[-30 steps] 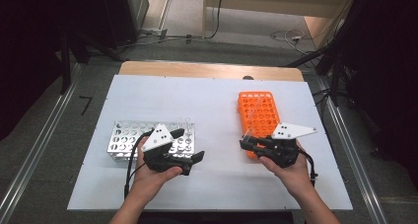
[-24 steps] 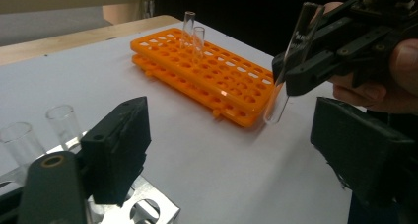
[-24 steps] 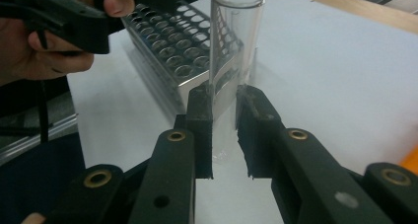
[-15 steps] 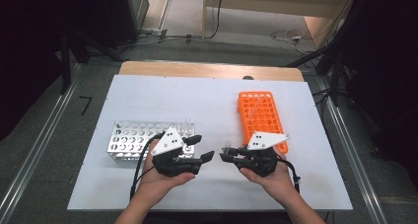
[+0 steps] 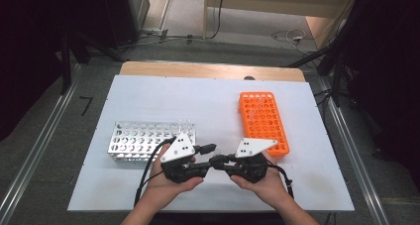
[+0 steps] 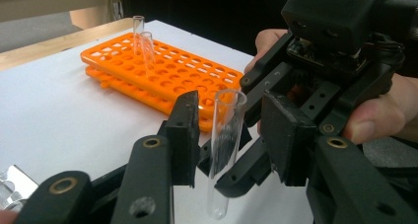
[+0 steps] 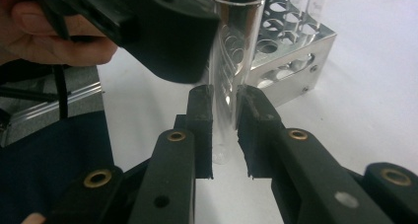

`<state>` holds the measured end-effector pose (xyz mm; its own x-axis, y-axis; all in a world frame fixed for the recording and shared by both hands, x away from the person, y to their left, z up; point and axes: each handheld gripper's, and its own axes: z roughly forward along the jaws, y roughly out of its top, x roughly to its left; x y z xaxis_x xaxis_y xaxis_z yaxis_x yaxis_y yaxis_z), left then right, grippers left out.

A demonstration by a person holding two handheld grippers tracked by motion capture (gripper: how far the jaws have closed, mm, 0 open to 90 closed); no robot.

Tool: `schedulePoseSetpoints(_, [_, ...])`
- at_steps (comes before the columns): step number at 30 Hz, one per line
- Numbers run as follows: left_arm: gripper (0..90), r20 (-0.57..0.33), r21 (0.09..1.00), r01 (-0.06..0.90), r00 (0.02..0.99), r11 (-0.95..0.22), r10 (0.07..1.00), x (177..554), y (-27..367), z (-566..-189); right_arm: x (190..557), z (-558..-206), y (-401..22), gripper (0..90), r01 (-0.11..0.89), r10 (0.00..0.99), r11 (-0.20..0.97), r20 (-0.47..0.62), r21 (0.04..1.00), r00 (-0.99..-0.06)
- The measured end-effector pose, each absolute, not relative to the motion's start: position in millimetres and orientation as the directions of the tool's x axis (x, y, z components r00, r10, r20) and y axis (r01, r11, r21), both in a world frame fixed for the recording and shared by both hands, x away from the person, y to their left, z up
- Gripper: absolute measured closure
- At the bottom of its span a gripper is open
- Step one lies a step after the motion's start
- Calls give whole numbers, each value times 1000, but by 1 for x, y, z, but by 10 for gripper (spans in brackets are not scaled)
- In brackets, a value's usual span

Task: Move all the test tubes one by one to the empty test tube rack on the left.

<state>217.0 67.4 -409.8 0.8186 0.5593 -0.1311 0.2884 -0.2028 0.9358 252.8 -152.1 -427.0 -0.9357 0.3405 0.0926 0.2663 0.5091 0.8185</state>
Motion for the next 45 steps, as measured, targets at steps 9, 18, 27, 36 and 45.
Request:
schedulePoseSetpoints(9, [747,-108,936,273,823,-222,558,216,66,-411,249,-426,-149,744,260,325,513,95,818,-941])
schedulePoseSetpoints(18, [760,-91,939,257,823,-226,561,216,66,-410,250,-426,-149,743,268,323,502,109,822,-940])
schedulePoseSetpoints(27, [762,-93,942,261,806,-211,584,218,72,-407,253,-425,-155,562,279,304,476,142,834,-942])
schedulePoseSetpoints(36, [763,-88,947,258,778,-190,622,224,87,-399,260,-421,-169,190,301,367,426,141,853,-919])
schedulePoseSetpoints(45, [763,-87,951,264,731,-163,677,231,110,-390,272,-422,-187,0,331,403,385,166,861,-900])
